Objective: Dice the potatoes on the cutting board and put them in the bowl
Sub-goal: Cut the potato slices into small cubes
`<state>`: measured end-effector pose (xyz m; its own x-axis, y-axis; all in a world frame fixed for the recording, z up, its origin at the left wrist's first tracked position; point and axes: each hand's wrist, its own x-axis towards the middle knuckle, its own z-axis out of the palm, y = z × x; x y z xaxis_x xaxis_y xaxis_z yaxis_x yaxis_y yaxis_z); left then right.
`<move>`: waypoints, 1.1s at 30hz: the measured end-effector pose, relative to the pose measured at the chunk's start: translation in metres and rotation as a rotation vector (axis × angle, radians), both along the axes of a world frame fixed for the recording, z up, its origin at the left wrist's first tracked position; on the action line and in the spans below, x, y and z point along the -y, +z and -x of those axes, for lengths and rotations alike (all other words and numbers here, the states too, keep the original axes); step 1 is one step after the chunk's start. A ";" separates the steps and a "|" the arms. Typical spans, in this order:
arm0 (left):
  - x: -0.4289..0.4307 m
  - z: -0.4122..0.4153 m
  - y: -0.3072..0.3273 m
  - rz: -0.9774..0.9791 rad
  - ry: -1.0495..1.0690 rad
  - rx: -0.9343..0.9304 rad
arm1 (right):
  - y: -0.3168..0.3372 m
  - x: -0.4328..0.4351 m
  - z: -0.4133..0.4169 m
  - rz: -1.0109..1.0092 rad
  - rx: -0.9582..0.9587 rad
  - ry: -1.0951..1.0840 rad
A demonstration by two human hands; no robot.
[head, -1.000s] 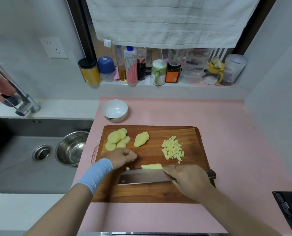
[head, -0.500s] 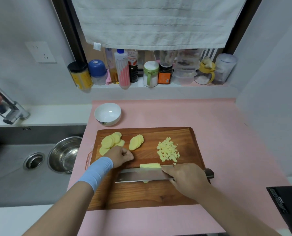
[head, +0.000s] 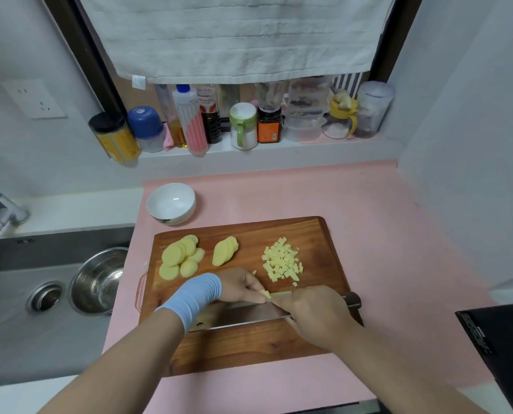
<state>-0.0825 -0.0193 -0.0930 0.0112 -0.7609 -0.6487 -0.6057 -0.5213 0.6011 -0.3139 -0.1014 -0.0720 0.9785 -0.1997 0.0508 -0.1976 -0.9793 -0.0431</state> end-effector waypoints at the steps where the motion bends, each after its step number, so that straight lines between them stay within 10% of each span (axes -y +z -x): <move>1: -0.002 0.000 -0.001 0.024 0.033 -0.022 | 0.001 0.001 0.000 -0.005 0.004 0.002; 14: -0.059 -0.060 -0.010 0.163 0.377 0.180 | 0.015 0.017 0.016 -0.529 -0.119 -0.392; 23: -0.055 -0.006 -0.033 0.442 0.044 0.458 | 0.025 0.002 -0.005 -0.760 0.015 -0.694; 33: -0.078 0.018 -0.049 0.535 0.137 0.546 | 0.024 -0.027 -0.006 -0.768 -0.016 -0.767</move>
<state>-0.1004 0.0590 -0.1421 0.3402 -0.9378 -0.0693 -0.8394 -0.3360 0.4272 -0.3077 -0.0749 -0.0478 0.5789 -0.7316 -0.3602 -0.7514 -0.3070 -0.5840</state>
